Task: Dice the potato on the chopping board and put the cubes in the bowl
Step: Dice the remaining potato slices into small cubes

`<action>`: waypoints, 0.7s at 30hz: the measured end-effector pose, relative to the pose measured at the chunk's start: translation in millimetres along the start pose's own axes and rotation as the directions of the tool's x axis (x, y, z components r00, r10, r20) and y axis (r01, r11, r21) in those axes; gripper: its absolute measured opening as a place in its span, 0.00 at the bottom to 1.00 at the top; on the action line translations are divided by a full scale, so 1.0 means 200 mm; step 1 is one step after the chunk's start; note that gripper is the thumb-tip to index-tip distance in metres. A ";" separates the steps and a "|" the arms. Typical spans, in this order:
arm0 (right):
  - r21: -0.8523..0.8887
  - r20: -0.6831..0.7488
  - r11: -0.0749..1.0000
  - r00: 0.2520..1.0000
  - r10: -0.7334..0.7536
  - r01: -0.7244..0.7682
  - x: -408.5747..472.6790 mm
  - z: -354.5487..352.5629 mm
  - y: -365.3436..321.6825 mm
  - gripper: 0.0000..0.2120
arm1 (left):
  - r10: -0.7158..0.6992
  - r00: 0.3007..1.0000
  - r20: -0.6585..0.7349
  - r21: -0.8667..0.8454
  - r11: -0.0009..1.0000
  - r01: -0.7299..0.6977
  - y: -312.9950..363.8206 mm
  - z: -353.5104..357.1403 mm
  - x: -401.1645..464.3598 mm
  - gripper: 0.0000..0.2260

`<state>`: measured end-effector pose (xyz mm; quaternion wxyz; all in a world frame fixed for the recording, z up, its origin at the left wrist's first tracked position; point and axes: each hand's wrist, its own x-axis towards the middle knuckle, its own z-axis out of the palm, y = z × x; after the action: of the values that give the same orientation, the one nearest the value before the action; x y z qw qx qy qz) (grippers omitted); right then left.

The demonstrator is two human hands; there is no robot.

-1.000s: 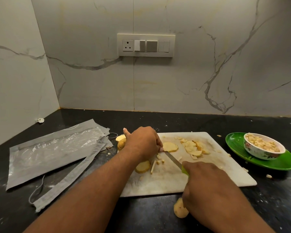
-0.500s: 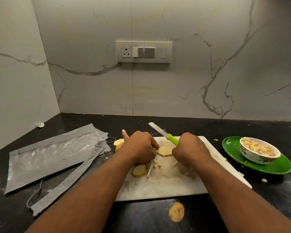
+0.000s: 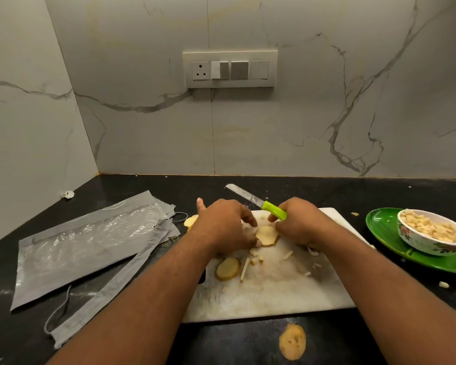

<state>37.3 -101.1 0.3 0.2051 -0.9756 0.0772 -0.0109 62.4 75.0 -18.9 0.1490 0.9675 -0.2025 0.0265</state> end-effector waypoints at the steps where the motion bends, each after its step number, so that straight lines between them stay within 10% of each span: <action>1: 0.005 -0.025 1.000 1.000 -0.001 0.002 0.01 -0.01 0.01 0.05 | 0.030 0.999 0.021 -0.017 0.999 -0.030 0.00 0.00 0.00 0.19; 10: 0.256 -0.149 0.967 0.988 0.032 0.007 -0.02 -0.05 0.09 0.06 | 0.342 0.898 0.276 -0.029 0.937 -0.348 0.04 0.04 0.03 0.30; 21: 0.246 -0.046 0.969 0.999 0.007 0.004 -0.11 -0.08 0.13 0.12 | 0.345 0.925 0.157 0.081 0.929 -0.361 0.05 0.05 0.03 0.20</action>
<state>10.3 -127.6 4.7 0.3225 -0.9421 0.0808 -0.0429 64.4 60.4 -24.0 0.0746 0.9213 -0.3817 -0.0041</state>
